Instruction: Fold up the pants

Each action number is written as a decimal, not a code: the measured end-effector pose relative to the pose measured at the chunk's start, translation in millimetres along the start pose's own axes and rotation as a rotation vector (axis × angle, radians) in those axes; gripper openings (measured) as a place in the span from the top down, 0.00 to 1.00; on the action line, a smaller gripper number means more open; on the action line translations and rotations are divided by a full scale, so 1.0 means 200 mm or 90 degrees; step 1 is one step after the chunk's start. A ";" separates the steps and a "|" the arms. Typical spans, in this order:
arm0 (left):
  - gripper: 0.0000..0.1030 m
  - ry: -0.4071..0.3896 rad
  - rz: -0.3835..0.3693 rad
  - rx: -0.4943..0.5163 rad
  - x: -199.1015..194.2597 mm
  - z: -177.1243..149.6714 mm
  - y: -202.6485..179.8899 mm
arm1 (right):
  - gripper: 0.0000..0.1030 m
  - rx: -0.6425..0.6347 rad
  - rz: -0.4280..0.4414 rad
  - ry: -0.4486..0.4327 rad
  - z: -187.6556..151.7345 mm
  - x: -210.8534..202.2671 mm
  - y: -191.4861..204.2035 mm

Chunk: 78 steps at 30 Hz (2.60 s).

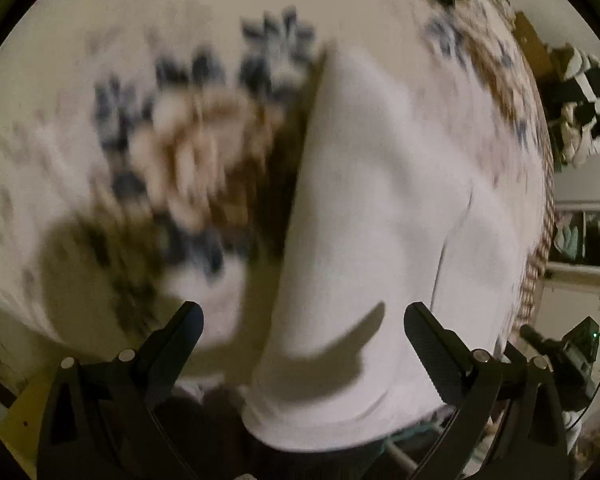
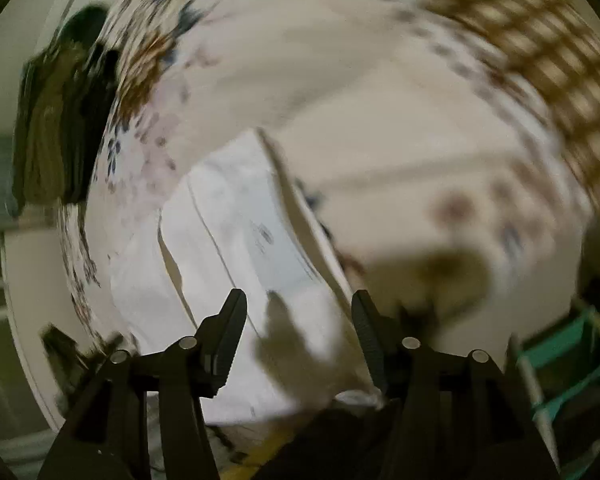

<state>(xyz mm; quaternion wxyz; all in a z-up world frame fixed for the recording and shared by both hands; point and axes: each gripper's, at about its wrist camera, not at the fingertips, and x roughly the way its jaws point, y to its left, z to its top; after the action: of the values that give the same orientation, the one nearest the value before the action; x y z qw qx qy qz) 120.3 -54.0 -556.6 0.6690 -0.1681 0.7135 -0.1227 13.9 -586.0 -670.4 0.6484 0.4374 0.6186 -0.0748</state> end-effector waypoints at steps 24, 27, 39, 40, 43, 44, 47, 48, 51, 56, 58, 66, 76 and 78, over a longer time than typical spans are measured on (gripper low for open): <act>0.00 -0.003 -0.035 0.024 0.18 0.02 -0.07 | 0.19 0.069 0.202 0.008 -0.38 0.48 -0.13; 0.00 -0.007 -0.034 0.030 0.19 0.04 -0.10 | 0.19 0.074 0.208 0.022 -0.37 0.48 -0.12; 0.00 -0.002 -0.041 0.031 0.18 0.04 -0.07 | 0.21 0.093 0.221 0.054 -0.49 0.47 -0.18; 0.00 -0.001 -0.040 0.031 0.18 0.04 -0.07 | 0.19 0.112 0.230 0.059 -0.51 0.49 -0.20; 0.00 -0.001 -0.036 0.032 0.18 0.03 -0.06 | 0.19 0.146 0.268 0.068 -0.50 0.55 -0.22; 0.00 -0.002 -0.035 0.032 0.18 0.03 -0.07 | 0.19 0.155 0.284 0.069 -0.50 0.58 -0.20; 0.00 0.001 -0.034 0.028 0.18 0.04 -0.08 | 0.18 0.156 0.310 0.066 -0.49 0.62 -0.12; 0.00 0.004 -0.035 0.028 0.18 0.04 -0.08 | 0.18 0.143 0.285 0.052 -0.49 0.60 -0.09; 0.00 0.009 -0.042 0.028 0.18 0.06 -0.07 | 0.28 0.148 0.286 -0.005 -0.53 0.51 -0.05; 0.00 0.005 -0.044 0.019 0.19 0.07 -0.06 | 0.32 0.137 0.286 -0.051 -0.52 0.42 -0.03; 0.00 0.001 -0.041 0.014 0.19 0.07 -0.07 | 0.31 0.124 0.258 -0.040 -0.46 0.48 -0.05; 0.20 -0.049 -0.072 0.007 0.16 0.11 -0.09 | 0.53 0.119 0.265 -0.074 -0.38 0.46 0.00; 0.75 -0.088 -0.087 0.024 -0.18 0.05 -0.19 | 0.67 0.041 0.194 -0.100 -0.43 0.20 0.25; 0.75 -0.095 -0.084 0.020 -0.29 0.04 -0.21 | 0.68 0.035 0.195 -0.096 -0.43 0.13 0.32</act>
<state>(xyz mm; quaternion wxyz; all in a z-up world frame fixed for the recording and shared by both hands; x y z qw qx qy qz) 133.9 -68.0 -487.7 0.7134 -0.2132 0.6469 -0.1648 -2.9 -479.7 -650.7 0.6845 0.5374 0.4919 -0.0250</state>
